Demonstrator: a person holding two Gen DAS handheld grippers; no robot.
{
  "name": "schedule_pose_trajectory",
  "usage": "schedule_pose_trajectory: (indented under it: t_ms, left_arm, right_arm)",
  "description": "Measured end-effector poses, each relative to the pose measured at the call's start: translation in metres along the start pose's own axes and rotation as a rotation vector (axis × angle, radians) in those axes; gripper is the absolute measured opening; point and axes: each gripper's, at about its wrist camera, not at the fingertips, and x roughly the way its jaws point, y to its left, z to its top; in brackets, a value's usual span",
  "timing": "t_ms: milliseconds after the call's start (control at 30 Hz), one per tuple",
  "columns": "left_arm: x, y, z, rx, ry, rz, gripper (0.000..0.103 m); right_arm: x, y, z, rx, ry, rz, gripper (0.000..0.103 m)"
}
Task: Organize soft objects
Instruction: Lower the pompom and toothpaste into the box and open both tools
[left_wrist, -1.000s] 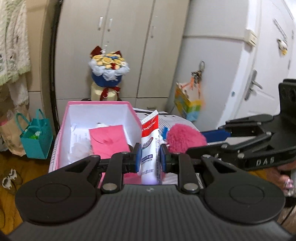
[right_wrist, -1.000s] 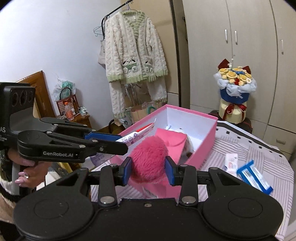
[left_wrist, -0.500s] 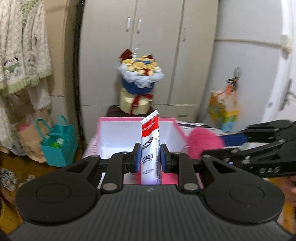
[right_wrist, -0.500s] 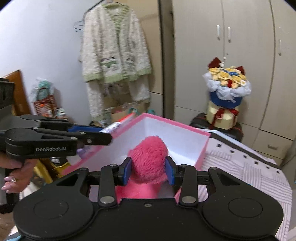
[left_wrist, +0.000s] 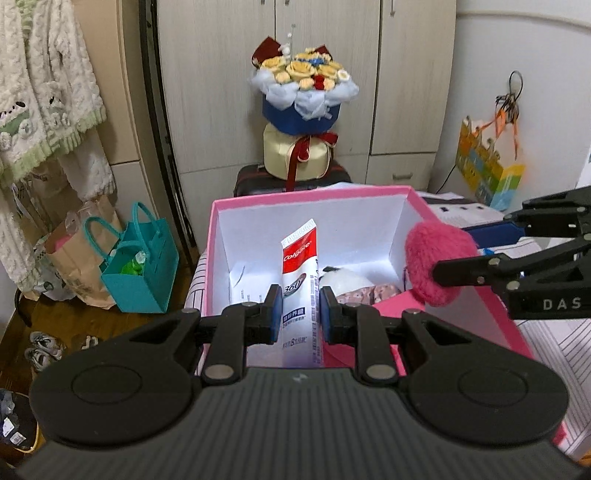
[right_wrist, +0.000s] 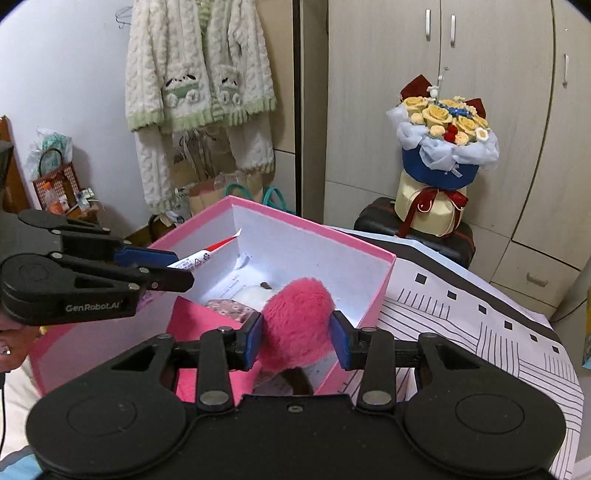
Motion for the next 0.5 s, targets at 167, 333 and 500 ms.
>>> schedule_pose_trajectory:
  t_ms: [167, 333, 500]
  left_arm:
    - [0.002, -0.001, -0.001, -0.011, 0.001, 0.01, 0.022]
    - [-0.017, -0.005, -0.001, 0.014, -0.037, 0.013, 0.036]
    - [-0.041, -0.008, -0.005, 0.023, -0.035, -0.015, 0.044]
  right_arm:
    - [0.003, 0.008, 0.0, -0.054, 0.0, -0.038, 0.058]
    - [-0.009, 0.014, -0.003, -0.067, 0.006, -0.066, 0.067]
    - [-0.03, 0.024, -0.007, -0.048, 0.004, -0.055, 0.073]
